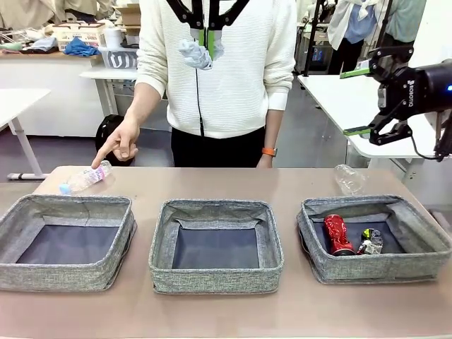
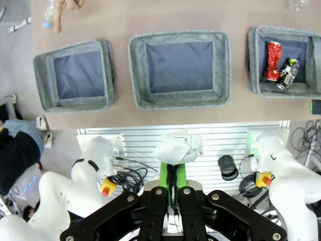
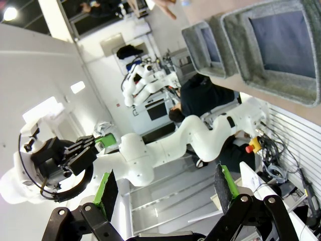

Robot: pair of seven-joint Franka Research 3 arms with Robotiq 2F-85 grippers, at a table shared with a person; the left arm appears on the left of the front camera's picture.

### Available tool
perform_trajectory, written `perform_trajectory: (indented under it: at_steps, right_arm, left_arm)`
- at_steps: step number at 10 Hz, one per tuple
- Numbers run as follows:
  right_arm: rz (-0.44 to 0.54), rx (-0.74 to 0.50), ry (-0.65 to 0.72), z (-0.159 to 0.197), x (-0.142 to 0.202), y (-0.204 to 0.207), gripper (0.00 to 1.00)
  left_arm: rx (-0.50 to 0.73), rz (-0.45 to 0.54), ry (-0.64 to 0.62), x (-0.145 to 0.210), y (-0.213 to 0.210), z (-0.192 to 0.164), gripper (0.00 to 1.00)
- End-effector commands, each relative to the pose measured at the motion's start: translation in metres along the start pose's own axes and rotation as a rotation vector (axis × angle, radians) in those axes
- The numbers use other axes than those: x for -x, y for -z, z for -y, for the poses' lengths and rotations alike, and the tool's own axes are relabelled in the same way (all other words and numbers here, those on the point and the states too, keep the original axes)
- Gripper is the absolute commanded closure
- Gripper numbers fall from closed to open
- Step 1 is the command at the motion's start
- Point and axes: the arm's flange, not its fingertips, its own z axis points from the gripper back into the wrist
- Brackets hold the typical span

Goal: Sort the waste into the appropriate baskets.
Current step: Place the picked waste into the Fabric basket indicated by the person.

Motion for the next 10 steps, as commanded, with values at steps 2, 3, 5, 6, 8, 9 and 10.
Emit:
perform_trajectory:
  at_steps: [2, 3, 5, 6, 8, 9, 10]
  right_arm:
    - [0.003, 0.008, 0.015, -0.003, 0.001, -0.001, 0.00]
    - [0.003, 0.008, 0.015, -0.003, 0.001, -0.001, 0.00]
    - [0.003, 0.008, 0.015, -0.003, 0.001, -0.001, 0.00]
    - [0.003, 0.008, 0.015, -0.003, 0.001, -0.001, 0.00]
    - [0.003, 0.008, 0.015, -0.003, 0.001, -0.001, 0.00]
    - [0.003, 0.008, 0.015, -0.003, 0.001, -0.001, 0.00]
    - [0.003, 0.008, 0.015, -0.003, 0.001, -0.001, 0.00]
  left_arm:
    - [0.004, 0.071, 0.094, 0.032, 0.048, -0.054, 0.96]
    - [0.051, 0.025, 0.110, 0.045, 0.084, -0.097, 0.96]
    - [0.084, 0.001, 0.170, 0.053, 0.173, -0.202, 0.96]
    - [0.151, -0.057, 0.163, 0.049, 0.217, -0.249, 0.96]
    - [0.330, -0.059, 0.050, 0.050, 0.270, -0.317, 0.96]
    - [0.388, -0.039, -0.016, 0.051, 0.290, -0.335, 0.96]
    - [0.359, -0.011, -0.141, 0.050, 0.309, -0.352, 0.96]
